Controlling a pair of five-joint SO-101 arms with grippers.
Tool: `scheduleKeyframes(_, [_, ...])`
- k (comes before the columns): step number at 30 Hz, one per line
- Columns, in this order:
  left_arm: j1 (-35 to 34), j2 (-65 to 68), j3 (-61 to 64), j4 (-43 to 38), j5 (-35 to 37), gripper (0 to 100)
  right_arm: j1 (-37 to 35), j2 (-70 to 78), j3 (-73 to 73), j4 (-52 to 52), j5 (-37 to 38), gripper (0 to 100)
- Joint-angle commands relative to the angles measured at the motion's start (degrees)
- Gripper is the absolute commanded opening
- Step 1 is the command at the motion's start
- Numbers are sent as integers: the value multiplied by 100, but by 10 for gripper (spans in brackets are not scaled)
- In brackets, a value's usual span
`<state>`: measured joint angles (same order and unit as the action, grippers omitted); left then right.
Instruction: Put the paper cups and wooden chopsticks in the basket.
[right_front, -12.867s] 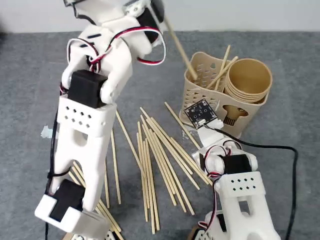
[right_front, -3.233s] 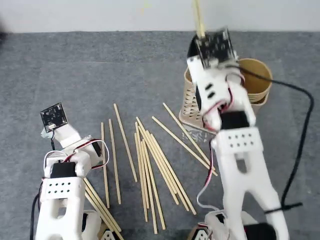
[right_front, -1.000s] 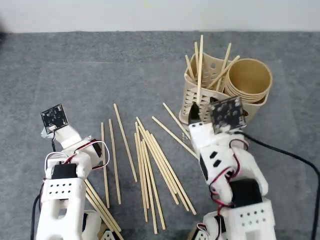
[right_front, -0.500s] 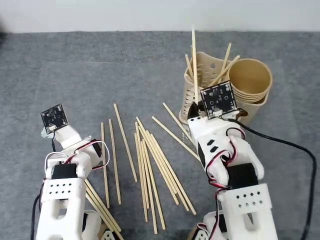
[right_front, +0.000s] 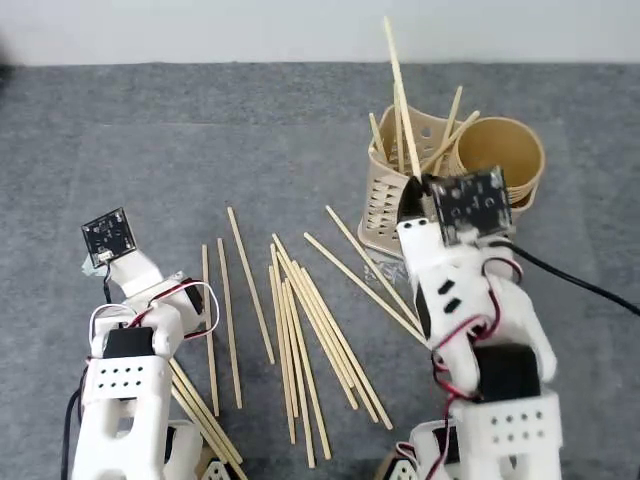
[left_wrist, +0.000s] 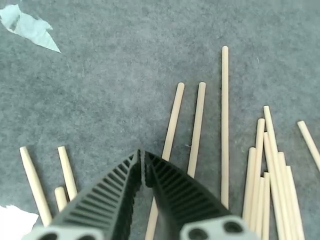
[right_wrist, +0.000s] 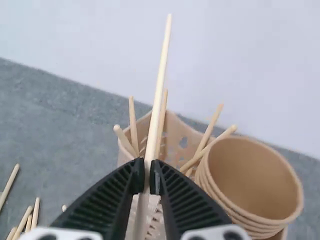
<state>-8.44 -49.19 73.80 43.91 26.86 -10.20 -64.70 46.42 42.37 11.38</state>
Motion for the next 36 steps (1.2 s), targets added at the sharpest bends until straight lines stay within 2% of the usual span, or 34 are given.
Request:
scheduleKeyframes(1, [44,-141,-48,-123,0,12,66,-567,-299,-189,79,9])
scheduleKeyframes(6, [44,-141,-48,-123,0,12,66,-1279,-70,-699,79,9])
scheduleKeyframes(14, [44,-141,-48,-123,0,12,75,-1736,721,-2237,97,9])
scheduleKeyframes(17, [44,-141,-40,-123,0,12,75,-1736,853,-2325,97,9])
scheduleKeyframes(23, [44,-141,4,-158,-9,12,-127,-1736,870,-866,141,9])
scheduleKeyframes(29, [44,-141,4,-158,-9,12,-1341,-1701,870,1015,1187,9])
scheduleKeyframes(36, [44,-141,4,-158,-9,12,-2211,-1666,1055,2536,1266,9])
